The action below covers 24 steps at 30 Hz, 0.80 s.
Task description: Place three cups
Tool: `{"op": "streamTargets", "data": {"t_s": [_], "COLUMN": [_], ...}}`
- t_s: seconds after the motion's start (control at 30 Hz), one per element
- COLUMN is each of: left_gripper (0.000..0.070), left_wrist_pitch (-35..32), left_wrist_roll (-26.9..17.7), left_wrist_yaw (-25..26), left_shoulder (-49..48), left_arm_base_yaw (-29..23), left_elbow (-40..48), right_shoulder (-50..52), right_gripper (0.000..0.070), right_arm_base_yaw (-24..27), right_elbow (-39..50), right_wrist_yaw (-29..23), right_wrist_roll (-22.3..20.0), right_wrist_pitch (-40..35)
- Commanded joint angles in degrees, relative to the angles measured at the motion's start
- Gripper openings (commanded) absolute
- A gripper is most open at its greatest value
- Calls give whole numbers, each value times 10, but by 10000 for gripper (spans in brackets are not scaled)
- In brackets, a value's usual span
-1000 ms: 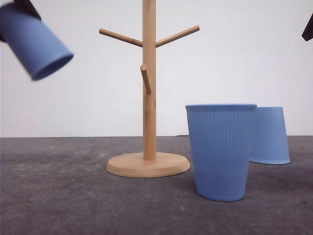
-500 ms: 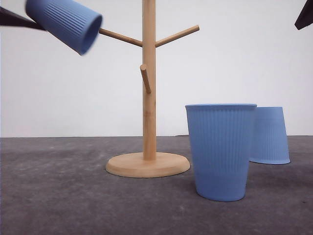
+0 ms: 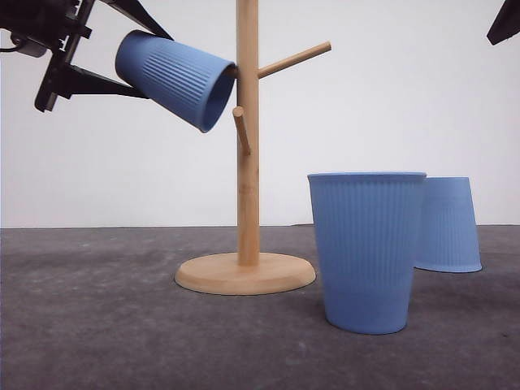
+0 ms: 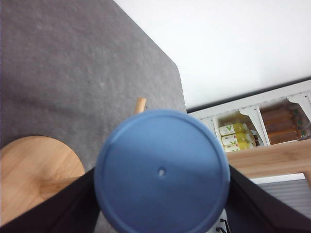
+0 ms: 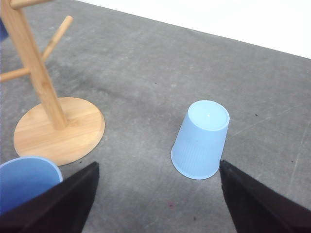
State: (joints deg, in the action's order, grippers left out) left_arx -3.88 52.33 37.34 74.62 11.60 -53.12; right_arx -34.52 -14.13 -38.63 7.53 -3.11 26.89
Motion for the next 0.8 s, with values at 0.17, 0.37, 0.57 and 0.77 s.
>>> {"op": "streamTargets", "data": {"t_s": [0.17,0.37,0.57,0.77], "left_gripper": [551,561,560,557], "left_wrist_pitch": [-6,3,66,215], "left_wrist_roll": [-2,0,-17,-129], "left_wrist_yaw": [0,26,38,37], "left_shoulder": [10,9,-12,-61], "left_arm_base_yaw": [5,4,4,4], "left_elbow": [-8,-8,-8,-8], "right_shoulder": [-2,-2,-2,-2], "right_gripper": [503,503,503,503], "right_arm_base_yaw": [-2,-2,-1,-1], "right_elbow": [-7,-7,-7,-7], "right_wrist_yaw": [2,2,2,2], "right_wrist_roll": [12,12,12,12], "right_wrist_pitch": [-7,-7,-7,-7]}}
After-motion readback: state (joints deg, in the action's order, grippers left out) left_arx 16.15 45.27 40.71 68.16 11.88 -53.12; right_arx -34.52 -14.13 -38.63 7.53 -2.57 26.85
